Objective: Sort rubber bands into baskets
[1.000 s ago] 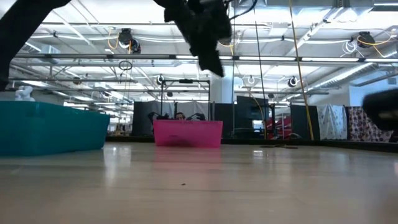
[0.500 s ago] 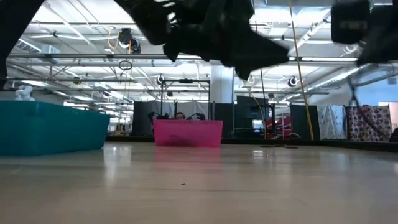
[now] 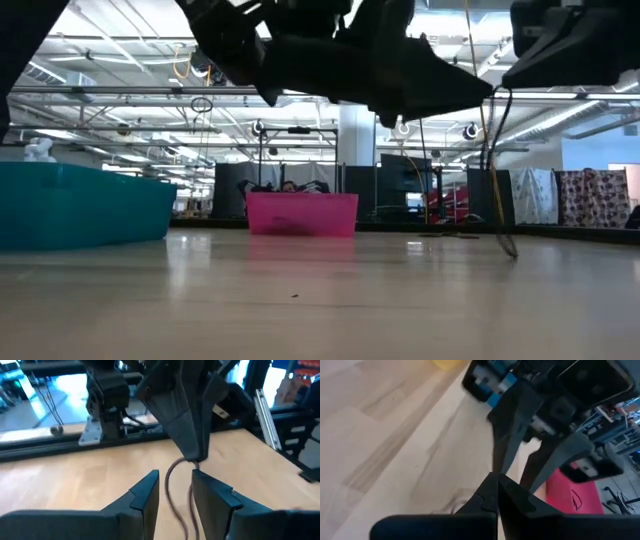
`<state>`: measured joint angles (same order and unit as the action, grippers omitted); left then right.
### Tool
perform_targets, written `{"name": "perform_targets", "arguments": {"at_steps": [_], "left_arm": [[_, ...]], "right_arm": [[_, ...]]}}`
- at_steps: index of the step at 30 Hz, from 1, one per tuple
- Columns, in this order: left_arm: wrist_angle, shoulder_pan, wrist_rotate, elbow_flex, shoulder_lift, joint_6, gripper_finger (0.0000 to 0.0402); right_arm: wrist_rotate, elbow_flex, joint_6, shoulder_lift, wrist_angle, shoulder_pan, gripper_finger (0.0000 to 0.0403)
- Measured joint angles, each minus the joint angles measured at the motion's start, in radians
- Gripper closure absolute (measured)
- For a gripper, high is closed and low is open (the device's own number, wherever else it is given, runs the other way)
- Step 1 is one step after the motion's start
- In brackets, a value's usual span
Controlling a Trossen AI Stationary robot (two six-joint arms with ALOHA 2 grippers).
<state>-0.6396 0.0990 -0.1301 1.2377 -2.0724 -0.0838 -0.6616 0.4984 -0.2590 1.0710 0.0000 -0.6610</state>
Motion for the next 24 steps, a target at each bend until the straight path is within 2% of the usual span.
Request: {"name": "perform_targets", "arguments": {"at_steps": [6,16,19,24], "left_arm": [[-0.033,0.001,0.004,0.011,-0.046,-0.004,0.0279],[-0.025,-0.004,0.003,0.014,-0.051,-0.004,0.0286],[-0.020,-0.007,0.002,0.014,-0.051,-0.004,0.0316],[0.000,-0.012,0.001,0.014,-0.051,-0.007,0.0389]], "right_arm": [[0.007,0.000,-0.017,-0.001,0.029,0.031,0.0402],[0.009,0.000,-0.019,-0.001,0.027,0.068,0.0402],[0.009,0.000,-0.019,-0.001,0.027,0.078,0.0402],[0.009,0.000,-0.019,-0.001,0.027,0.087,0.0402]]}}
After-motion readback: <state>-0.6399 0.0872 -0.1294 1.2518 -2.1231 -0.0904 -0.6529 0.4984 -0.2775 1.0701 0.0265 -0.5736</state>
